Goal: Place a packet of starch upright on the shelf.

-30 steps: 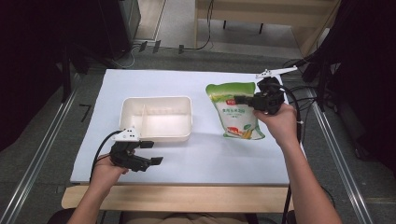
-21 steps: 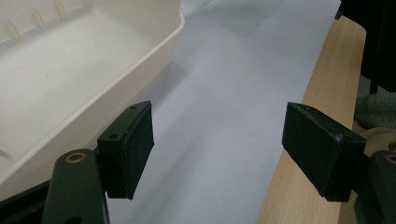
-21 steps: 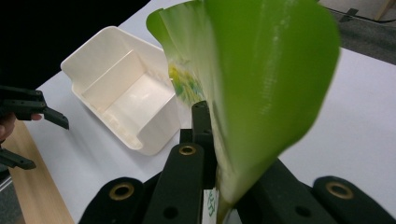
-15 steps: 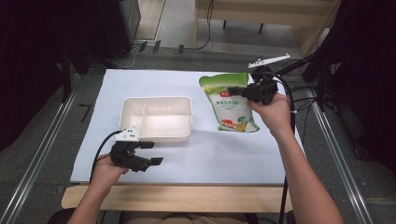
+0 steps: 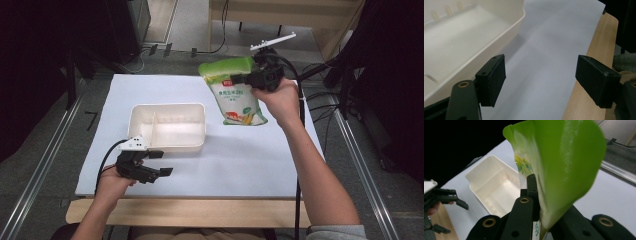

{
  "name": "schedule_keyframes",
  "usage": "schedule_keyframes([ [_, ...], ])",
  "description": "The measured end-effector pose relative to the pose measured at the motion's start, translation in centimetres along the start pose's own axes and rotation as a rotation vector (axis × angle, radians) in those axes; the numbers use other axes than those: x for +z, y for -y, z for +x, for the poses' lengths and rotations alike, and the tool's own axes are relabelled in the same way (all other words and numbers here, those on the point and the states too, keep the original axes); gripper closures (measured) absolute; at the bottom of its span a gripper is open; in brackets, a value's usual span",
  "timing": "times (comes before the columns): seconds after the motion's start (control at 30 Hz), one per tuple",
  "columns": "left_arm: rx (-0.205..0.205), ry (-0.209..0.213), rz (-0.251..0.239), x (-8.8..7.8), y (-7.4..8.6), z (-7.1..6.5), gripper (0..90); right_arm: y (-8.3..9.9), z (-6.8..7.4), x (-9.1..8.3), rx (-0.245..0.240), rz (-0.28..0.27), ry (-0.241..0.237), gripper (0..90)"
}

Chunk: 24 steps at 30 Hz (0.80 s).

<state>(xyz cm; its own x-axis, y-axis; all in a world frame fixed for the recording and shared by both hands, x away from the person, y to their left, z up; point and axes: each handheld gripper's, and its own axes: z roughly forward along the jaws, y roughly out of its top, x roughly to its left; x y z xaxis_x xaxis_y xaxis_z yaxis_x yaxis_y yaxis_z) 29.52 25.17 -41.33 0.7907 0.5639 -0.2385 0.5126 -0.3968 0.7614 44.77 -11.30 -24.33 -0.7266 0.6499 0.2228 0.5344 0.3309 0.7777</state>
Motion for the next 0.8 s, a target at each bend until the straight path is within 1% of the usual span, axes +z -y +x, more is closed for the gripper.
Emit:
schedule_keyframes([
  [0.07,0.002,-0.001,0.001,-0.1,0.0,0.1,25.2,-0.9,0.6,0.1,-0.007,-0.009,-0.008,90.0],
  [0.1,0.002,-0.001,0.001,-0.1,0.0,0.1,25.1,-0.9,0.6,0.1,-0.007,-0.009,-0.008,90.0],
  [0.17,0.000,-0.006,0.002,-0.1,0.0,0.1,25.1,-2.2,1.5,0.5,-0.022,-0.012,-0.014,90.0],
  [0.23,0.005,-0.012,0.003,-0.2,0.0,0.1,25.0,-3.3,2.5,1.2,-0.034,-0.016,-0.025,90.0],
  [0.27,0.002,-0.011,-0.004,-0.2,0.0,0.1,25.0,-4.1,3.3,1.9,-0.041,-0.015,-0.042,90.0],
  [0.33,0.002,-0.009,-0.006,-0.3,0.0,0.1,25.0,-4.8,4.1,2.7,-0.048,-0.014,-0.056,90.0],
  [0.37,0.002,-0.009,-0.006,-0.3,0.0,0.1,25.0,-4.8,4.1,2.7,-0.048,-0.014,-0.056,90.0],
  [0.4,0.001,-0.006,-0.003,-0.3,0.0,0.2,25.0,-5.2,4.6,3.3,-0.053,-0.010,-0.064,90.0],
  [0.43,-0.002,-0.002,-0.003,-0.3,0.1,0.2,25.0,-6.0,5.9,4.5,-0.065,-0.004,-0.081,90.0],
  [0.5,-0.005,-0.006,-0.005,-0.4,0.1,0.3,25.0,-6.5,6.9,5.6,-0.068,0.006,-0.096,90.0],
  [0.57,-0.008,-0.006,-0.010,-0.5,0.1,0.3,25.0,-6.9,8.0,7.2,-0.076,0.015,-0.115,90.0],
  [0.6,-0.004,-0.006,-0.006,-0.5,0.1,0.3,25.0,-6.9,8.0,7.2,-0.076,0.015,-0.115,90.0],
  [0.67,-0.002,-0.002,-0.015,-0.6,0.2,0.3,25.0,-7.0,8.8,8.8,-0.074,0.030,-0.135,90.0],
  [0.73,-0.006,-0.007,-0.016,-0.8,0.2,0.3,25.0,-6.9,9.4,10.3,-0.073,0.044,-0.150,90.0],
  [0.77,-0.010,-0.004,-0.021,-0.8,0.2,0.3,25.0,-6.8,9.7,11.1,-0.073,0.049,-0.156,90.0],
  [0.8,-0.009,-0.004,-0.024,-0.8,0.2,0.3,24.9,-6.3,9.9,12.7,-0.063,0.061,-0.171,90.0],
])
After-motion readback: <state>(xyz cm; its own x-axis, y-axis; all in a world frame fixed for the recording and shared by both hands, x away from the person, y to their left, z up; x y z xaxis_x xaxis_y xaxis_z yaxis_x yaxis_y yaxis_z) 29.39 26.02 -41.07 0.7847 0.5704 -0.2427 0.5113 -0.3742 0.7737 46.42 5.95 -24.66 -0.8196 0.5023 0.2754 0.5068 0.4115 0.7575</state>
